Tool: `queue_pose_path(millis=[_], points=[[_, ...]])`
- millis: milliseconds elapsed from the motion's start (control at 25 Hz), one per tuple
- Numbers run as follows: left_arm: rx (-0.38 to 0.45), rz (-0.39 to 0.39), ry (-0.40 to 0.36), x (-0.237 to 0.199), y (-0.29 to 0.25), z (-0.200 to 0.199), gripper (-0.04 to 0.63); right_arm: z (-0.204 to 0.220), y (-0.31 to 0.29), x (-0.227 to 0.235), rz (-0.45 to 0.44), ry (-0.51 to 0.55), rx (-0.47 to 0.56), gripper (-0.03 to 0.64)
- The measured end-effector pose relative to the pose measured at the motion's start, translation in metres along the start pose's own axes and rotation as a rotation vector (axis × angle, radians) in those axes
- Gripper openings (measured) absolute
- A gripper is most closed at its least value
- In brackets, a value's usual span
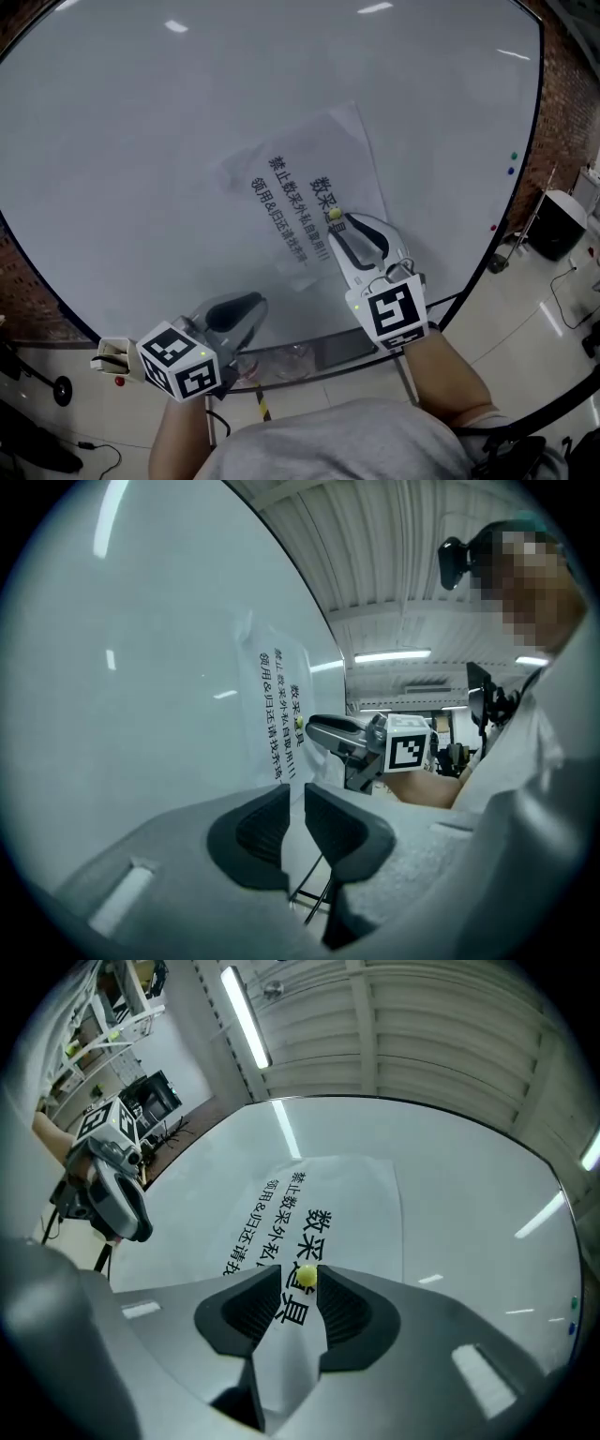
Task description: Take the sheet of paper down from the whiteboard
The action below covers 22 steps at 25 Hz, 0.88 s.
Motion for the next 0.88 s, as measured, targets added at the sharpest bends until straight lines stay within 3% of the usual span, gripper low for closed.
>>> queue_pose_path(millis=[480, 880], points=[[0.033, -0.071, -0.058, -0.016, 0.002, -0.032, 0.041, 0.005, -0.014, -0.001, 0.093, 0.103, 0.028, 0.080], [0.109, -0.194, -0.250, -0.031, 0.013, -0.118, 0.040, 0.003, -0.014, -0.001, 0.063, 0.104, 0.053, 0.080]])
Point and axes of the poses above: the fingertips, and each gripper's own axes: y backward along the fingers, x to its right, z out of its underside, the point moved 4 cm from there along y, backward along the fingers, and after that the axes turned 15 degrees about z, right-handed, at the moved point
